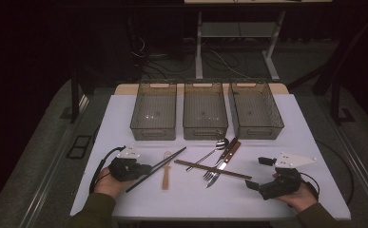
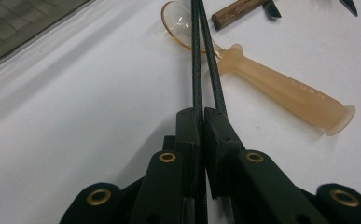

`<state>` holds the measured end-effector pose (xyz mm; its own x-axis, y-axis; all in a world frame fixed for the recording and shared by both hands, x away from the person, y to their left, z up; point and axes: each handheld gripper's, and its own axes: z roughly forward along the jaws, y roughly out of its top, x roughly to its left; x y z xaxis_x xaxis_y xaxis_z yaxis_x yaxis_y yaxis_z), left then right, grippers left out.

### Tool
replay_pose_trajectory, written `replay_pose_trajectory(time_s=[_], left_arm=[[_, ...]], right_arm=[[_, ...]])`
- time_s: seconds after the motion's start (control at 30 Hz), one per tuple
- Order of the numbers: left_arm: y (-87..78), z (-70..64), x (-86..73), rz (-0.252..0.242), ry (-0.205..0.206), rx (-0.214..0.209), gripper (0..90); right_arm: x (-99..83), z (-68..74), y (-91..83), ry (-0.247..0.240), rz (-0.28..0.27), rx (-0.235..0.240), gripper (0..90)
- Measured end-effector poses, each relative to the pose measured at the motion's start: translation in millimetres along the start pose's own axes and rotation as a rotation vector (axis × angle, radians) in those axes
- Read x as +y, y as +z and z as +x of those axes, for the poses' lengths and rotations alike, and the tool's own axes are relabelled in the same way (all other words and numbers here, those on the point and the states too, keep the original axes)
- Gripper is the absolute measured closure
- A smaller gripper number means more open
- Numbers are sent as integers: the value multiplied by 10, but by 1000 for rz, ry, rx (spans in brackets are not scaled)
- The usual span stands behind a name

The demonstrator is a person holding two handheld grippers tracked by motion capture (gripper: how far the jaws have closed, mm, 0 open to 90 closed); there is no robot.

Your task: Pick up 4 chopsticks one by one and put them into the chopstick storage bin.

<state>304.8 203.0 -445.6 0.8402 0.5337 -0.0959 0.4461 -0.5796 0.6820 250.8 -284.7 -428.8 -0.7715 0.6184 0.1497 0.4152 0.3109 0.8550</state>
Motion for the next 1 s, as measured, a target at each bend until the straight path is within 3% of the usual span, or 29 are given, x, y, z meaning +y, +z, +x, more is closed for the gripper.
replay_pose_trajectory(time_s=[0.3, 1.0], left_arm=[[-6, -13, 4, 5, 0, 11, 851], [-97, -89, 57, -44, -5, 2, 854]], right_arm=[[-22, -25, 23, 9, 2, -10, 2], [-52, -56, 69, 30, 14, -19, 2]])
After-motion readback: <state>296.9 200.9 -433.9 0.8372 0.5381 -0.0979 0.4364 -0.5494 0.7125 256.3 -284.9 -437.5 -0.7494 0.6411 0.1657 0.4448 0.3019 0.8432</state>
